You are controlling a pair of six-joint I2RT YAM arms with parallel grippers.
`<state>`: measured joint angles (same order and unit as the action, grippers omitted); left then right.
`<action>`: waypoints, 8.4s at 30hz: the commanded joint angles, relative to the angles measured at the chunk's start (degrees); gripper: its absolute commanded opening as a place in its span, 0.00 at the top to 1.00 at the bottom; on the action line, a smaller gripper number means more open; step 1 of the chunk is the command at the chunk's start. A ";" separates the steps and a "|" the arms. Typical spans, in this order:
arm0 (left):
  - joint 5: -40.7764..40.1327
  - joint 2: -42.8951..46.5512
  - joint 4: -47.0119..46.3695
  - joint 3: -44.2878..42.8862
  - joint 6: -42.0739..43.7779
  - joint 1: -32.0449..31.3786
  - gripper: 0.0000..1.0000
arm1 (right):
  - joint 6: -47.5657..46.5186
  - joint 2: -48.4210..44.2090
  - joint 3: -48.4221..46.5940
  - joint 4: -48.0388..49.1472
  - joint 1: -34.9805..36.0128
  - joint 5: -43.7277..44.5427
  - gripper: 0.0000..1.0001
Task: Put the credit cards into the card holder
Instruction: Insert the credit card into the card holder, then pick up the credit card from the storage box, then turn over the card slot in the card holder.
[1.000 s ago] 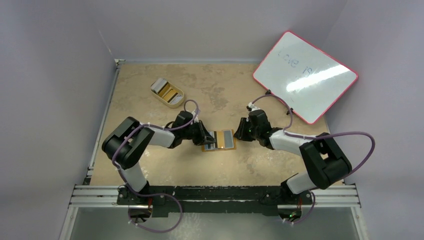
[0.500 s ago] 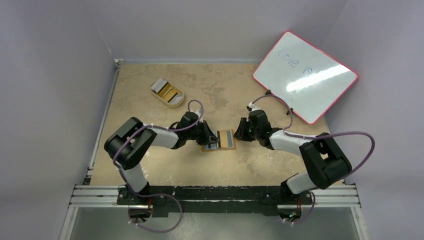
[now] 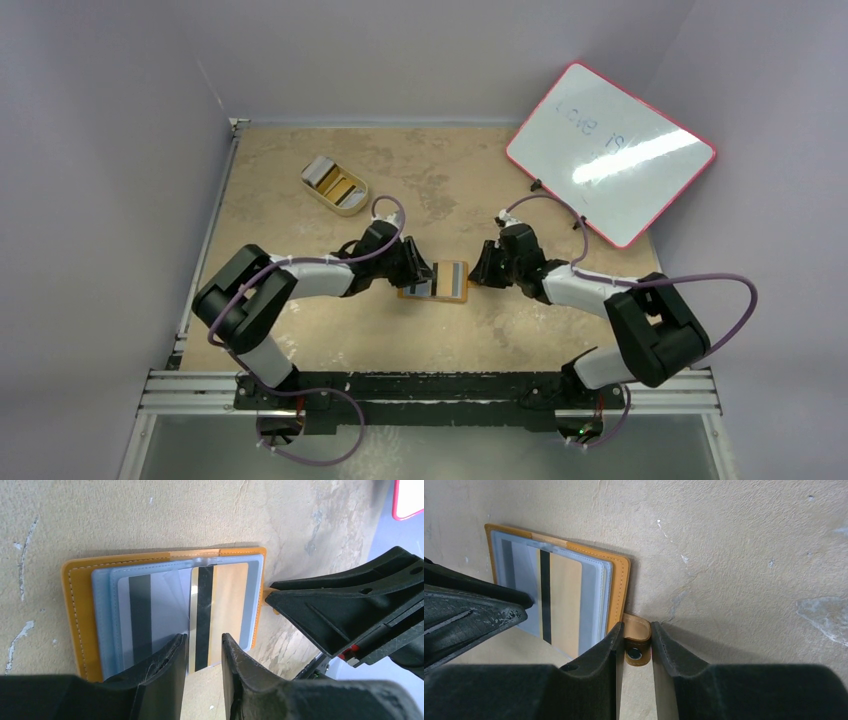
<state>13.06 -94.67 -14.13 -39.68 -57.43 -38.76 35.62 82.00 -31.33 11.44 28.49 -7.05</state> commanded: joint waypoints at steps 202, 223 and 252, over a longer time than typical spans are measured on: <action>-7.08 -2.72 50.78 -50.20 38.07 23.86 1.00 | 8.39 -19.71 -7.34 -10.10 7.06 -0.64 0.20; 24.63 15.19 31.22 -9.55 22.61 22.70 1.00 | 5.74 -8.96 -7.78 -5.37 10.88 -0.51 0.19; 19.26 2.26 29.01 -5.86 24.32 16.63 1.00 | 4.57 -10.37 -5.14 -3.05 10.88 -0.57 0.19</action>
<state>34.76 -91.70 16.34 -46.00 -34.85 -21.89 41.71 72.88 -36.12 6.83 39.05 -8.49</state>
